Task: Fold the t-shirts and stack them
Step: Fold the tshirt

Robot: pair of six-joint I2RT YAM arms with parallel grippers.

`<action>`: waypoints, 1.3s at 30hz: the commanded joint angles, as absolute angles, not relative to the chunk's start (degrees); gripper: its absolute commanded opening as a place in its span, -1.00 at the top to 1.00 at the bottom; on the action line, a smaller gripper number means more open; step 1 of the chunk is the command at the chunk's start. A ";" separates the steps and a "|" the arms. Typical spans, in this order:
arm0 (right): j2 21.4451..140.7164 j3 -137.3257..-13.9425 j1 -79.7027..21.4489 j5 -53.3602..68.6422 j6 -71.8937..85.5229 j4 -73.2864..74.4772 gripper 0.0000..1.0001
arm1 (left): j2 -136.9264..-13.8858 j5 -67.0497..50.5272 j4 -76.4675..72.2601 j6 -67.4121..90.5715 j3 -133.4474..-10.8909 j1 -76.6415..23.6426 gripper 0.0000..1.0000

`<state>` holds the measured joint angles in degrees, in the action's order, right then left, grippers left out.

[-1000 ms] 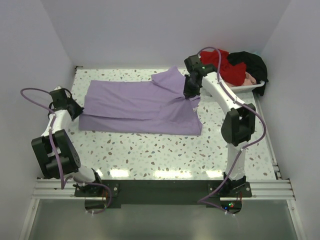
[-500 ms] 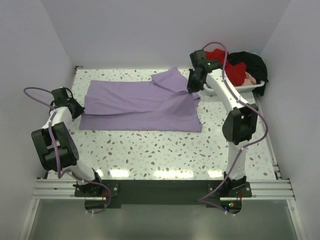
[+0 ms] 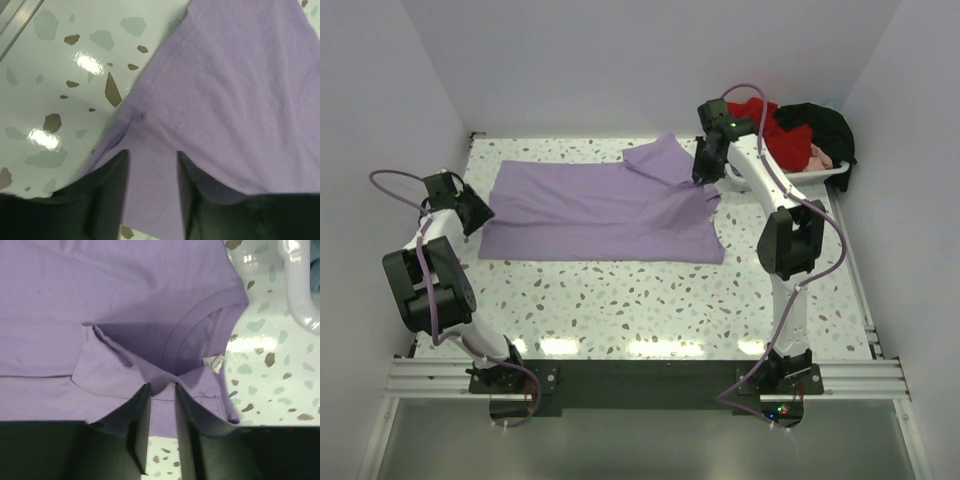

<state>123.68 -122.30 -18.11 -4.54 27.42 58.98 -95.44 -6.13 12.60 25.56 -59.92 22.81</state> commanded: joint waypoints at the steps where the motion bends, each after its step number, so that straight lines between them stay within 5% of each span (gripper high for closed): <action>1: 124.63 -126.91 -17.49 -3.25 25.49 59.59 0.32 | -94.84 -7.91 8.71 24.96 -62.23 23.03 -0.32; 2: 124.89 -128.13 -17.49 -3.08 25.49 59.76 -0.20 | -94.66 -7.82 8.61 25.05 -62.14 22.94 -0.43; 5: 125.07 -129.46 -17.23 -3.16 24.96 60.21 -0.73 | -93.69 -7.91 8.70 24.52 -61.79 22.33 -0.65; 8: 123.05 -126.67 -17.31 -2.73 24.52 58.98 -0.84 | -92.38 -8.52 8.88 23.91 -60.56 21.01 -0.72; 15: 112.69 -105.94 -17.31 -0.09 24.70 52.92 -0.79 | -88.86 -9.58 7.21 24.70 -54.67 14.34 -0.73; 22: 105.03 -87.12 -17.31 -1.14 25.14 48.08 -0.50 | -88.77 -9.67 5.98 26.19 -48.96 12.22 -0.77; 39: 109.33 -77.17 -15.91 -2.37 24.70 43.51 -0.04 | -97.29 -9.67 8.61 23.55 -47.64 14.32 -0.83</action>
<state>108.07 -77.30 -16.49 -2.00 25.41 46.15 -94.00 -10.28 6.72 25.39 -48.64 12.78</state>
